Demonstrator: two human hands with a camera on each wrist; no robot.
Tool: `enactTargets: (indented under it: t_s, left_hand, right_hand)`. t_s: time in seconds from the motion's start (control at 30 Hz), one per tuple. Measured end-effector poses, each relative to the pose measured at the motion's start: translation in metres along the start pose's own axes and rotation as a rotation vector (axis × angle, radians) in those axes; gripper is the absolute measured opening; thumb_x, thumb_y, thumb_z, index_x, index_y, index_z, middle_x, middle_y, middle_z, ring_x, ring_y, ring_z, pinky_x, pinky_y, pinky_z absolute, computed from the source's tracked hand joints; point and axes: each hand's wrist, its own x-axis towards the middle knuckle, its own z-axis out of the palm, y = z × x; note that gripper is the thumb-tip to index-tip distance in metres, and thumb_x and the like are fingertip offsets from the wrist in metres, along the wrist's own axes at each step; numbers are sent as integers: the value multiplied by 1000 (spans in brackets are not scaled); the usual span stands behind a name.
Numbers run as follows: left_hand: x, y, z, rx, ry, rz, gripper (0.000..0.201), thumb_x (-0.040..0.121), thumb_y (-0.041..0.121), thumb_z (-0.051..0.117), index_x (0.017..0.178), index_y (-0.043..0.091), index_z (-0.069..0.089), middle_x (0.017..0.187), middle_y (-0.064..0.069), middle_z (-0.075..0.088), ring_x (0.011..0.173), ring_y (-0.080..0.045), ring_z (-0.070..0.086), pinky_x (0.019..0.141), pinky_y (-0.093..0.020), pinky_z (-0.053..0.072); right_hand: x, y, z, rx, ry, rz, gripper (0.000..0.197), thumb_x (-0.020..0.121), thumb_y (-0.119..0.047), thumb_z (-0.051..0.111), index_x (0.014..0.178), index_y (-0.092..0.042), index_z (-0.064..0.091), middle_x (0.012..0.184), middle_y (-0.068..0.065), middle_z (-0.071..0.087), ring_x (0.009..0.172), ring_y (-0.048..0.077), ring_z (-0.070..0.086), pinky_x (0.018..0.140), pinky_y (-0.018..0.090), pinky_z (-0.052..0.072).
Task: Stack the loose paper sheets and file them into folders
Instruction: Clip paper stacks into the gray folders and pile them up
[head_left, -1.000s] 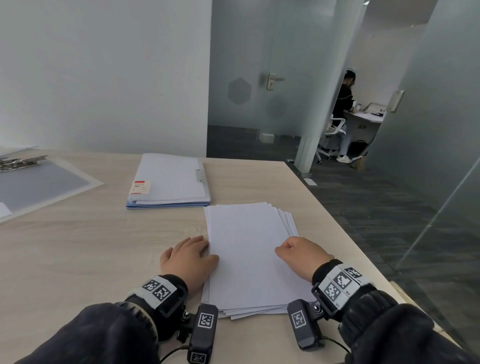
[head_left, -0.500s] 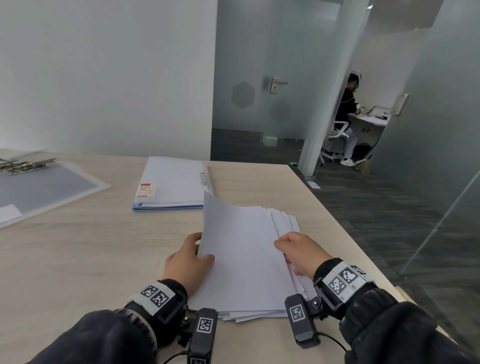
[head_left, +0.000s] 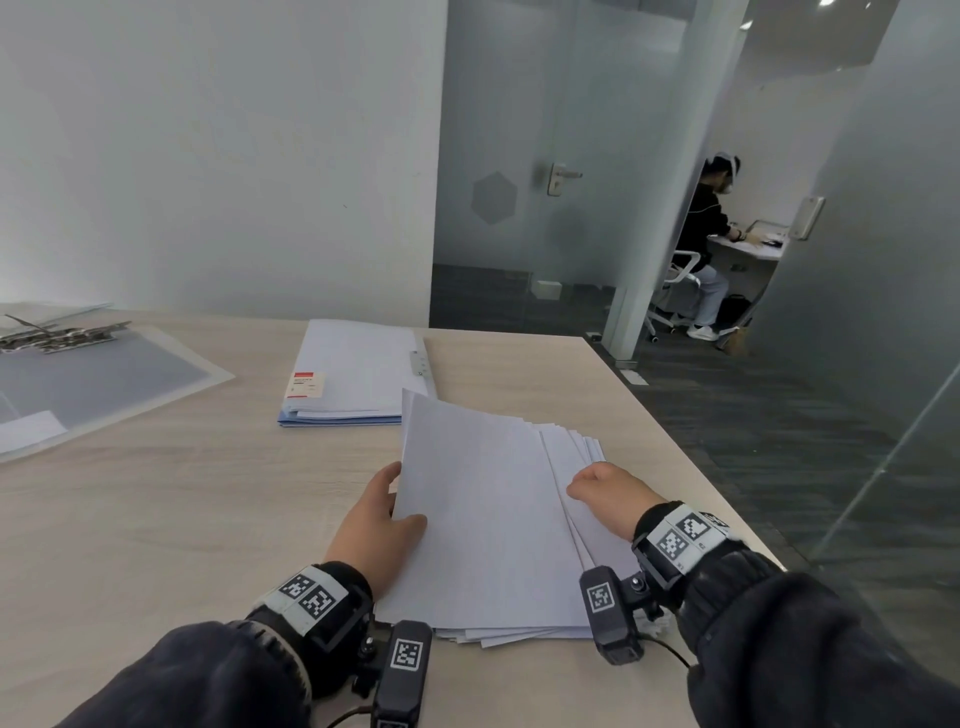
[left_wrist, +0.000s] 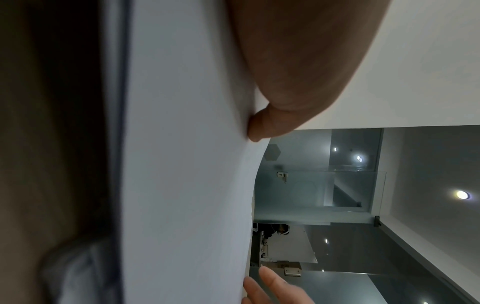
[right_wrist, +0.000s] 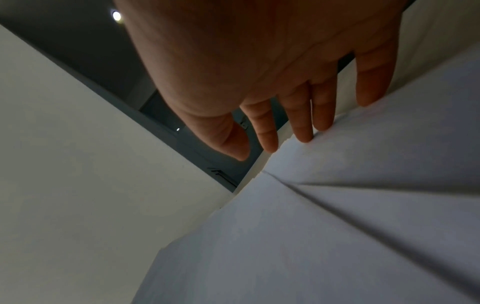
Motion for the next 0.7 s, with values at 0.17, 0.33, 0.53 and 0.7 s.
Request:
enactTargets:
  t_s: [0.17, 0.33, 0.53, 0.7]
  left_hand:
    - [1, -2, 0, 31, -1, 6, 70, 88, 11, 57, 149, 37, 36, 108, 15, 72, 86, -7, 72, 68, -23, 53]
    - [2, -2, 0, 60, -13, 12, 70, 89, 13, 56, 150, 37, 35, 109, 15, 71, 87, -5, 70, 66, -20, 49]
    - [4, -3, 2, 84, -16, 28, 69, 88, 15, 55, 148, 40, 35, 110, 15, 71, 89, -6, 71, 73, -24, 54]
    - [7, -7, 2, 108, -20, 29, 70, 86, 17, 55, 148, 43, 35, 111, 17, 71, 91, -7, 70, 82, -31, 57]
  right_hand:
    - [20, 0, -6, -104, 42, 26, 25, 95, -20, 54, 119, -14, 57, 119, 6, 61, 110, 25, 59, 94, 33, 46]
    - [33, -4, -1, -174, 21, 17, 40, 94, -18, 59, 133, -15, 53, 123, 5, 57, 108, 24, 57, 93, 29, 46]
    - [46, -8, -1, -193, 14, 8, 46, 94, -19, 59, 138, -17, 51, 131, 9, 58, 114, 26, 58, 95, 29, 46]
    - [56, -8, -1, -194, 23, 20, 51, 93, -22, 61, 141, -18, 47, 137, 10, 54, 115, 26, 57, 93, 29, 44]
